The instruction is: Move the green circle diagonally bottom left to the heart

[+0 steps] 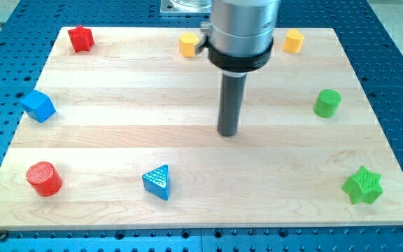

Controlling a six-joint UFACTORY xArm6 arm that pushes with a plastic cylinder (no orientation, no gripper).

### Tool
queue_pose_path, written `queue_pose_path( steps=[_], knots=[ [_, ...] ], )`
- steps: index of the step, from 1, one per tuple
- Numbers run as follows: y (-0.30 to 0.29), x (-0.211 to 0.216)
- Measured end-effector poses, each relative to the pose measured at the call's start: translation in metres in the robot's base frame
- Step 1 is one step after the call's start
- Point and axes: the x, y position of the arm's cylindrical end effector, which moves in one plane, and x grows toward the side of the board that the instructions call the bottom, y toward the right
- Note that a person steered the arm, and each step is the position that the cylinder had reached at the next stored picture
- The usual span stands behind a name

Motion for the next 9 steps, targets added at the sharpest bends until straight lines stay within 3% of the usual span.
queue_pose_path(
  steps=[1, 3, 4, 6, 7, 8, 9],
  knots=[
    [0.022, 0.004],
    [0.174, 0.004],
    [0.219, -0.014],
    [0.201, -0.035],
    [0.133, -0.035],
    [0.203, -0.055],
    [0.177, -0.083]
  ],
)
